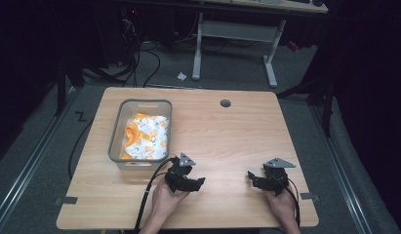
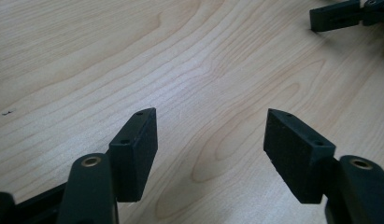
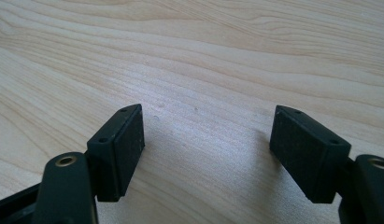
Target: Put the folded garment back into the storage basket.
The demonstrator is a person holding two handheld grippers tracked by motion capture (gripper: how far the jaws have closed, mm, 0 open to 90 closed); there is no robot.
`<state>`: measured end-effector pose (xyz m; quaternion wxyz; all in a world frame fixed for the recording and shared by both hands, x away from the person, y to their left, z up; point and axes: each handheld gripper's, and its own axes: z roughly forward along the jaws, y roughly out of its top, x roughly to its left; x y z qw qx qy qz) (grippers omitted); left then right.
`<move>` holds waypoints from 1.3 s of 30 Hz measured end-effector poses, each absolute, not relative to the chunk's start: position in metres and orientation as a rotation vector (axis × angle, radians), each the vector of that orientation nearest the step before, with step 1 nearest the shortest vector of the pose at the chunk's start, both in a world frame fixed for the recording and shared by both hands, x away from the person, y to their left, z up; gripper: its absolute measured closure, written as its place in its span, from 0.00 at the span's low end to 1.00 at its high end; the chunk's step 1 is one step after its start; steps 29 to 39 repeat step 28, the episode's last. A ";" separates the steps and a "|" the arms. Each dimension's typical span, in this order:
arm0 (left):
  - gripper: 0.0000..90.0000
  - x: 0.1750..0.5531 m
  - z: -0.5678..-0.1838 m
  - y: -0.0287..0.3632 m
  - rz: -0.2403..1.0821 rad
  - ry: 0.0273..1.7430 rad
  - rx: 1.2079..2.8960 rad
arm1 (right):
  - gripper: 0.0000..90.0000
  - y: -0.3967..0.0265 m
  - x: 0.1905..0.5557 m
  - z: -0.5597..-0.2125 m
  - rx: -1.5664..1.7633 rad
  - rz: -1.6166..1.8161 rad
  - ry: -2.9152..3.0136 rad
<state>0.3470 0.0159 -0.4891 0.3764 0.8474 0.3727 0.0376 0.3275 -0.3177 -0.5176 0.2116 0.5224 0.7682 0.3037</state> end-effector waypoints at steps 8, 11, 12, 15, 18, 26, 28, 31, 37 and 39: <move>0.40 0.347 -0.503 0.013 0.214 0.980 2.166 | 0.29 -0.318 0.328 -0.518 1.452 0.845 2.134; 0.40 0.348 -0.508 0.011 0.242 0.987 2.174 | 0.29 -0.318 0.328 -0.518 1.451 0.844 2.134; 0.40 0.348 -0.510 0.011 0.247 0.993 2.176 | 0.29 -0.318 0.328 -0.518 1.451 0.844 2.134; 0.40 0.349 -0.516 0.011 0.286 1.008 2.178 | 0.29 -0.318 0.328 -0.518 1.451 0.844 2.134; 0.40 0.349 -0.518 0.012 0.317 1.012 2.163 | 0.29 -0.318 0.328 -0.518 1.451 0.844 2.134; 0.33 0.347 -0.524 0.010 0.376 1.008 2.133 | 0.29 -0.318 0.327 -0.518 1.451 0.844 2.134; 0.32 0.347 -0.524 0.010 0.379 1.016 2.131 | 0.29 -0.318 0.327 -0.518 1.450 0.844 2.134; 0.32 0.347 -0.524 0.010 0.379 1.016 2.131 | 0.29 -0.318 0.327 -0.518 1.450 0.844 2.134; 0.32 0.347 -0.524 0.010 0.379 1.016 2.131 | 0.29 -0.318 0.327 -0.518 1.450 0.844 2.134; 0.32 0.347 -0.524 0.010 0.379 1.016 2.131 | 0.29 -0.318 0.327 -0.518 1.450 0.844 2.134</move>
